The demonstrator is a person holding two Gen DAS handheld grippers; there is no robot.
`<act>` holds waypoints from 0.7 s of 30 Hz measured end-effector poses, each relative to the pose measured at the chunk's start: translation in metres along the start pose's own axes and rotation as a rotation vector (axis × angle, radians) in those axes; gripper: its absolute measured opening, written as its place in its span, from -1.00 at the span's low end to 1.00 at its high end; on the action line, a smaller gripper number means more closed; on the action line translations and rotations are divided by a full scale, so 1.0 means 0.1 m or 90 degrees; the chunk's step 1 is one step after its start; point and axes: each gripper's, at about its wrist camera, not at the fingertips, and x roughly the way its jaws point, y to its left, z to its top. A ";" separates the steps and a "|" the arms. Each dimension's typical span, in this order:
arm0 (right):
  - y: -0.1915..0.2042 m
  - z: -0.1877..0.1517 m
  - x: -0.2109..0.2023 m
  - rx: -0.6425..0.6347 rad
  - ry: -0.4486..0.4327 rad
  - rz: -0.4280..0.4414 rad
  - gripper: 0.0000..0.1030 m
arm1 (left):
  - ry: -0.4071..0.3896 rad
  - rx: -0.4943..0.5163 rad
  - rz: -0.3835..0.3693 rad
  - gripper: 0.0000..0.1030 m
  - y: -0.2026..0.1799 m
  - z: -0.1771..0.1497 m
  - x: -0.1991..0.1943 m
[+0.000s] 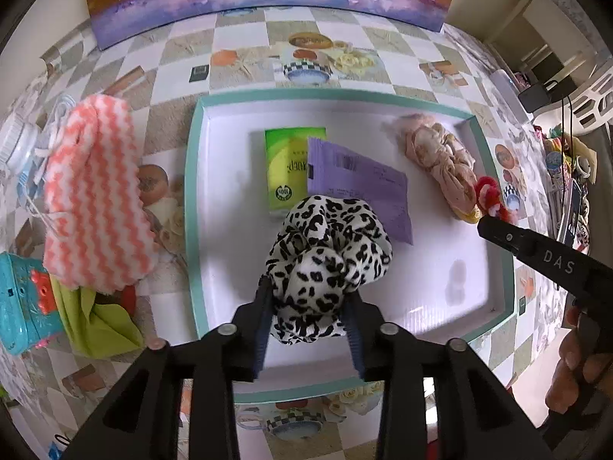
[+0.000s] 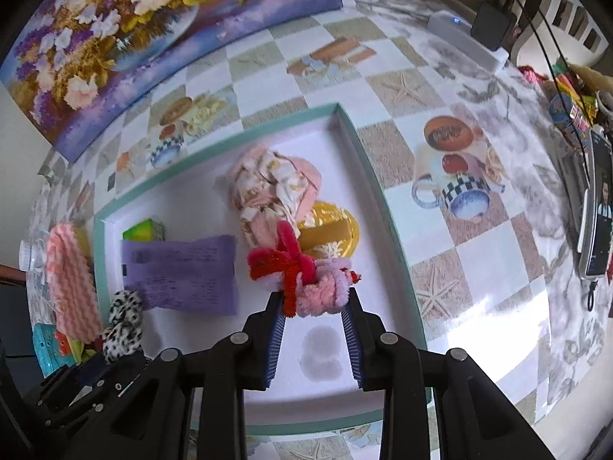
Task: Organize soft objects
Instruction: 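Carry the scrunchie into the tray with the left gripper while the right drops the hair tie there, then move both open grippers back to the pile of soft items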
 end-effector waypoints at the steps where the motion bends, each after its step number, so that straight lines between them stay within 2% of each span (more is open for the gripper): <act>1: 0.01 0.00 0.01 -0.004 0.004 0.000 -0.34 | 0.001 -0.001 0.001 -0.23 0.00 0.00 0.00; 5: 0.07 -0.02 -0.04 -0.022 0.005 -0.006 -0.32 | -0.004 -0.009 0.005 -0.19 0.05 0.00 -0.03; 7: 0.09 0.00 -0.07 -0.024 0.001 -0.008 -0.24 | -0.008 -0.014 0.001 -0.07 0.08 0.00 -0.07; 9: 0.11 0.02 -0.12 -0.025 -0.005 -0.014 -0.04 | -0.018 -0.019 -0.003 0.11 0.10 0.01 -0.12; 11: 0.11 0.03 -0.16 -0.026 -0.013 -0.019 0.08 | -0.027 -0.024 -0.005 0.13 0.13 0.02 -0.17; 14: 0.11 0.04 -0.19 -0.025 -0.017 -0.024 0.14 | -0.033 -0.030 -0.003 0.16 0.17 0.02 -0.22; 17: 0.12 0.05 -0.21 -0.026 -0.019 -0.034 0.20 | -0.041 -0.035 0.009 0.35 0.20 0.03 -0.24; 20: 0.14 0.05 -0.21 -0.031 -0.021 -0.043 0.39 | -0.051 -0.043 0.022 0.37 0.25 0.06 -0.24; 21: 0.16 0.05 -0.20 -0.035 -0.020 -0.045 0.44 | -0.054 -0.046 0.027 0.44 0.26 0.07 -0.23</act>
